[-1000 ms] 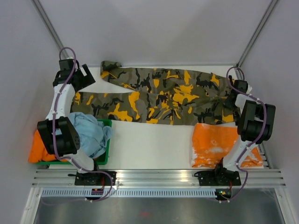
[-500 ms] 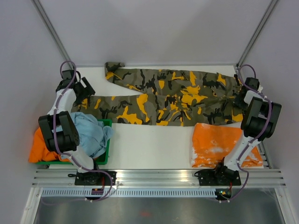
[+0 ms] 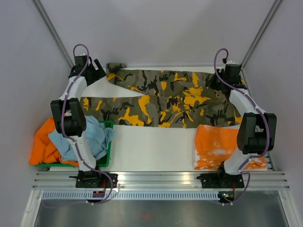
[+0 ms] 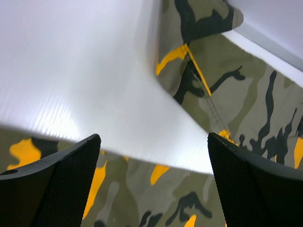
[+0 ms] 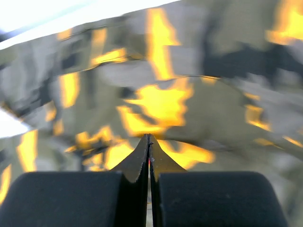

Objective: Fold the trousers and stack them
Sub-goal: Flatten the trousers out

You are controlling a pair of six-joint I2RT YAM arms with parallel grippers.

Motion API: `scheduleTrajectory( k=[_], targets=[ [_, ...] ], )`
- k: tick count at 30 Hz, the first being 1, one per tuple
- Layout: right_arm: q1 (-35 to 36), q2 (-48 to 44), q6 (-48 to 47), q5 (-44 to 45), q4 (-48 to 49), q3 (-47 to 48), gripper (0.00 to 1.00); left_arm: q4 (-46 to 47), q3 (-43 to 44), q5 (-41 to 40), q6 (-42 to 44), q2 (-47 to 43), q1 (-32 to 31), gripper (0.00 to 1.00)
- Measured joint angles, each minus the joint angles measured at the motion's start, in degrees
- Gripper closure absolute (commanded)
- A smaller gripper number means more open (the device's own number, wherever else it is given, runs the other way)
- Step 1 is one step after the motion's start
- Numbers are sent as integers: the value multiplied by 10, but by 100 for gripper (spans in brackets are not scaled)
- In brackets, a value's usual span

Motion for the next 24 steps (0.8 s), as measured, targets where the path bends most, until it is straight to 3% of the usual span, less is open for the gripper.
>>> scheduleTrajectory(
  k=[5,8,9,12,18,24],
  targets=[
    [42,0,5,-98,67,-26,86,56,17,-12,-50,51,-16,1],
    [83,6,4,-132,71,-21,73,88,22,-17,-85,80,-23,1],
    [97,10,4,-141,69,-15,61,94,29,-18,-95,93,-27,1],
    [127,23,5,-158,63,9,42,96,78,-31,-112,144,-40,1],
    [134,14,19,-161,60,23,35,56,220,-66,-119,246,-61,1],
    [135,-70,31,-141,57,-3,27,41,235,-103,-124,266,-63,1]
  ],
)
